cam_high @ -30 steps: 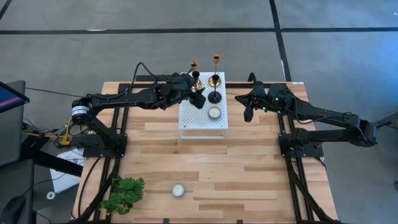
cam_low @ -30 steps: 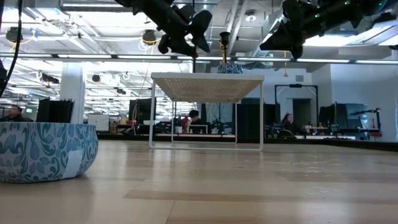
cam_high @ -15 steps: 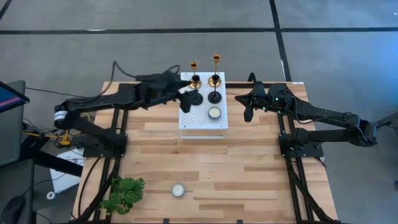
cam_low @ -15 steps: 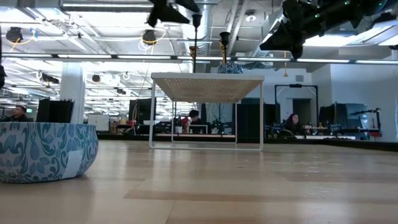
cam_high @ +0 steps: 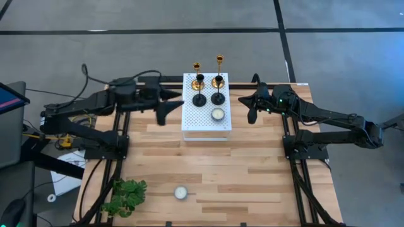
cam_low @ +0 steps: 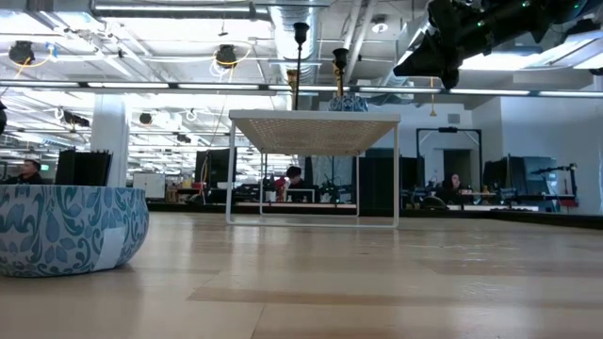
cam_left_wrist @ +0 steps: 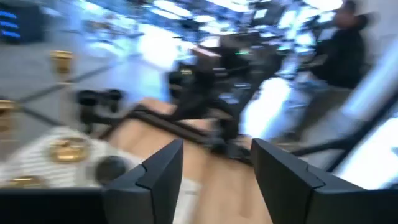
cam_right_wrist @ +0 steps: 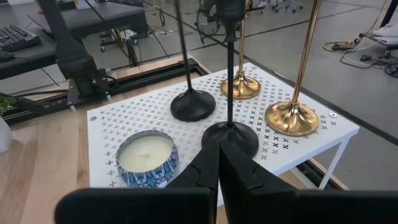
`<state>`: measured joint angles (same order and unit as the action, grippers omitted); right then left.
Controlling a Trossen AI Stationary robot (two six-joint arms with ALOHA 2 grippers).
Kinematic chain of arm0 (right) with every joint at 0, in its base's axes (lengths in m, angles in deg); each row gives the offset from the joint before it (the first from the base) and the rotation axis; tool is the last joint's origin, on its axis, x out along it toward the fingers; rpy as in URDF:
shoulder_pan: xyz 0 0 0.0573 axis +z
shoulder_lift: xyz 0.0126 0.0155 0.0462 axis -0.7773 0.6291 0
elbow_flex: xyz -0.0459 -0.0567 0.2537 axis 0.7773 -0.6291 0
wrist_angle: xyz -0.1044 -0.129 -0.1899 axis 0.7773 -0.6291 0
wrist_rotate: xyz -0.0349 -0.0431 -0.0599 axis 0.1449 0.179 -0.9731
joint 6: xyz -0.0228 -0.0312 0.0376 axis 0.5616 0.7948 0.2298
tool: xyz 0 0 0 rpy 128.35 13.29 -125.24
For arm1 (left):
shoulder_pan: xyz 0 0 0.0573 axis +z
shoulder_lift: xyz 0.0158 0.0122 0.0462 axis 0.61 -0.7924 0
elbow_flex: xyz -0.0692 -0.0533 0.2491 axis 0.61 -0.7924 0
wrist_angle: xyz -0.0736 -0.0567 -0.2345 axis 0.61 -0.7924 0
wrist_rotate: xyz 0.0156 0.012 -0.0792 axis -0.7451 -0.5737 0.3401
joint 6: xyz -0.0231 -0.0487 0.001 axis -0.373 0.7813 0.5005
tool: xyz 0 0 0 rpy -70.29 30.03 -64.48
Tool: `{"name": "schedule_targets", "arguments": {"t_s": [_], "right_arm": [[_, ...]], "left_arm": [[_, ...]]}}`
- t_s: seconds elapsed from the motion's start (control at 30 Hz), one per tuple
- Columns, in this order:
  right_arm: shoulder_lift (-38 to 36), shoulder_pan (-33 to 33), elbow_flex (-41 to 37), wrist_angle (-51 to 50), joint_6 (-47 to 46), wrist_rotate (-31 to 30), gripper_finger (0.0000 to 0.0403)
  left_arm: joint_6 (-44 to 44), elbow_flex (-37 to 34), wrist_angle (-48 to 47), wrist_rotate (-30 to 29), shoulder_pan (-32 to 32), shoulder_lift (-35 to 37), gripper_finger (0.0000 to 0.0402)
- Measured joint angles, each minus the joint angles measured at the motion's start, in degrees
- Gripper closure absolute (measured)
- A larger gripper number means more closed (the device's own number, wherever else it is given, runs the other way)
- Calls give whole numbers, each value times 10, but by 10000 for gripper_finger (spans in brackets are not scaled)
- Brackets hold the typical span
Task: Pick & Place candle stick holders
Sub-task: Put the blue patterned candle on the shelf aligned with the dark blue patterned candle
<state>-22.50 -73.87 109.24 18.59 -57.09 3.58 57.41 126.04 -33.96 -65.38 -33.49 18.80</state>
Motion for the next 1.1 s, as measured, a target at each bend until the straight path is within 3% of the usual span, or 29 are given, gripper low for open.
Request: {"name": "schedule_targets", "arguments": {"t_s": [0.17, 0.3, 1.1], "right_arm": [[0, 0, 0, 0, 0, 0, 403], [0, 0, 0, 1, 0, 0, 403], [0, 0, 0, 2, 0, 0, 403]], "left_arm": [[32, 0, 0, 72, -40, 23, 236], [35, 0, -1, 95, -74, 24, 255], [24, 0, 31, 108, -96, 14, 275]]}}
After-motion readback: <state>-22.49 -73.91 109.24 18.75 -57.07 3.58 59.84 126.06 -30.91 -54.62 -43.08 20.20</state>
